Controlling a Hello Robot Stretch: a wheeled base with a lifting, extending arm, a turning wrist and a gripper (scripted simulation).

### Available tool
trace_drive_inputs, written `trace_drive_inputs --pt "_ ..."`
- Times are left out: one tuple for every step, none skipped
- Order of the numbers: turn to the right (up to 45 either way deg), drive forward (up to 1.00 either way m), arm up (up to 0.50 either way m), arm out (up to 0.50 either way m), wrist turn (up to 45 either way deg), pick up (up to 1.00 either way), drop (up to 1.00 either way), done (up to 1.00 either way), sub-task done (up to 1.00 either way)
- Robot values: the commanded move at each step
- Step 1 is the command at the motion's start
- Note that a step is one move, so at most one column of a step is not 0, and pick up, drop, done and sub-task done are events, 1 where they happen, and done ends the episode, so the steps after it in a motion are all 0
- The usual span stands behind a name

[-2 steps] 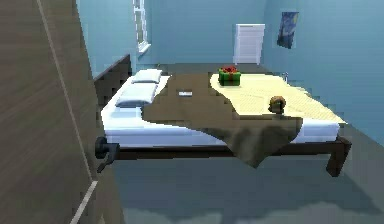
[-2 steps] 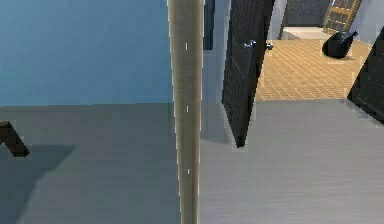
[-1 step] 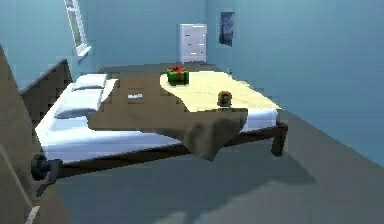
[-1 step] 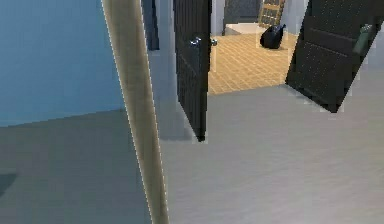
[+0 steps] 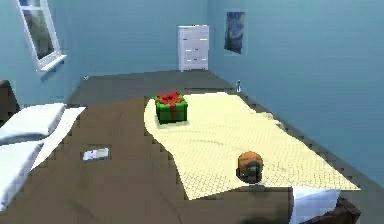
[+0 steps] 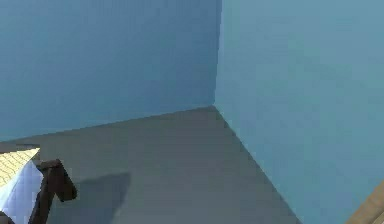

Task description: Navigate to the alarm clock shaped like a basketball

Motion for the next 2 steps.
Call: trace_drive_inputs --pt "36.0 0.0 0.0 0.0 0.0 0.0 0.0 0.0 0.0" --pt "0.0 0.05 0.0 0.0 0.0 0.0 0.0 0.0 0.0"
